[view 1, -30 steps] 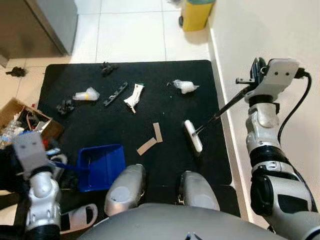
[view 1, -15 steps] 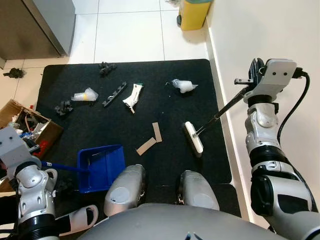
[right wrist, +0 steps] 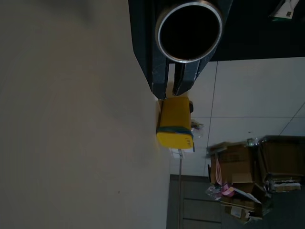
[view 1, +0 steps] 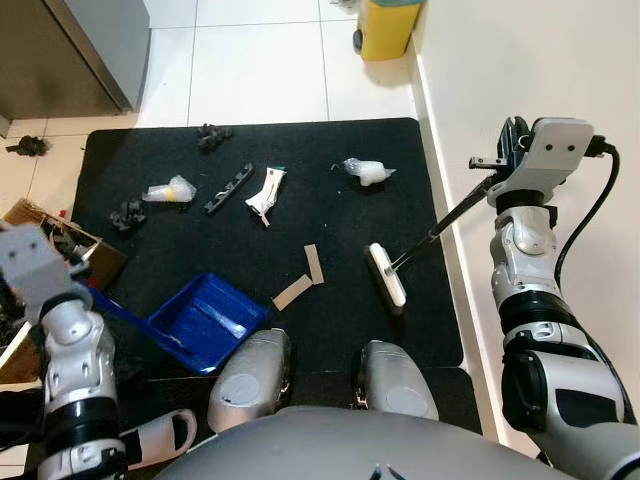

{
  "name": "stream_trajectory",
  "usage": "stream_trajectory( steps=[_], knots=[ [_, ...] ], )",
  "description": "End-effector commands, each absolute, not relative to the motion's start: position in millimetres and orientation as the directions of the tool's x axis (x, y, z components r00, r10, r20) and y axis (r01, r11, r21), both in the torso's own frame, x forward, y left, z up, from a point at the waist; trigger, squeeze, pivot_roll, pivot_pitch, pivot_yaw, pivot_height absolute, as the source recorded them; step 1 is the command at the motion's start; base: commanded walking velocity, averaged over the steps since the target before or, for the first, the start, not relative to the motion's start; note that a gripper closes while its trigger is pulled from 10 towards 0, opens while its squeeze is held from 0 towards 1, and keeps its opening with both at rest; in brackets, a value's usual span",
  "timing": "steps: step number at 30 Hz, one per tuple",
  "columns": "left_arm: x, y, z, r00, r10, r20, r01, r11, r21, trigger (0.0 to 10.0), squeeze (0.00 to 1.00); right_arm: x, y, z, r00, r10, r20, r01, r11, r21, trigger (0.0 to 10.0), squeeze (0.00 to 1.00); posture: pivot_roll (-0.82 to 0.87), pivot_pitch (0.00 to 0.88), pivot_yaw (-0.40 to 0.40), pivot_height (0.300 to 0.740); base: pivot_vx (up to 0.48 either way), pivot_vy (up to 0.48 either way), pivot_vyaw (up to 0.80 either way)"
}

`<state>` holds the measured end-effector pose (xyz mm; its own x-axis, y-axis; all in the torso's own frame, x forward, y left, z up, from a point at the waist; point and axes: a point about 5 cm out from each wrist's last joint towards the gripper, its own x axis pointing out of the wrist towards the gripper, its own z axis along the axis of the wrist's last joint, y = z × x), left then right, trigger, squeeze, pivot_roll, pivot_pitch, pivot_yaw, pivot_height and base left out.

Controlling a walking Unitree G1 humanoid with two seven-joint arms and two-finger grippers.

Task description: Sweep floor

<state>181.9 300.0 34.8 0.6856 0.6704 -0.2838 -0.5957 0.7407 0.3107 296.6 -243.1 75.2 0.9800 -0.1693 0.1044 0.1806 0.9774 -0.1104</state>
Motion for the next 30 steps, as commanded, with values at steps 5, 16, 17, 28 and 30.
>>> stream_trajectory(
  steps=[5,16,17,28,30],
  knots=[
    [200,290,47,0.781,0.573,-0.249,-0.497,0.811,0.309,10.0,0.0,298,-245,79,0.975,-0.187,0.119,0.199,0.975,-0.103,10.0,0.0,0.12,0.0,0.017,0.74,0.0,0.0,0.0],
    [240,281,72,0.873,0.443,-0.203,-0.373,0.875,0.308,10.0,0.0,302,-238,82,0.972,-0.187,0.142,0.201,0.976,-0.087,10.0,0.0,0.12,0.0,0.049,0.74,0.0,0.0,0.0],
    [239,282,72,0.873,0.443,-0.205,-0.371,0.875,0.311,10.0,0.0,301,-237,82,0.972,-0.188,0.142,0.201,0.976,-0.085,10.0,0.0,0.12,0.0,0.052,0.74,0.0,0.0,0.0],
    [214,276,46,0.886,0.375,-0.274,-0.284,0.904,0.318,10.0,0.0,298,-238,78,0.972,-0.195,0.133,0.206,0.976,-0.073,10.0,0.0,0.12,0.0,0.048,0.74,0.0,0.0,0.0],
    [215,274,47,0.895,0.359,-0.264,-0.276,0.912,0.302,10.0,0.0,298,-238,78,0.972,-0.195,0.133,0.206,0.976,-0.073,10.0,0.0,0.12,0.0,0.045,0.74,0.0,0.0,0.0]
  ],
)
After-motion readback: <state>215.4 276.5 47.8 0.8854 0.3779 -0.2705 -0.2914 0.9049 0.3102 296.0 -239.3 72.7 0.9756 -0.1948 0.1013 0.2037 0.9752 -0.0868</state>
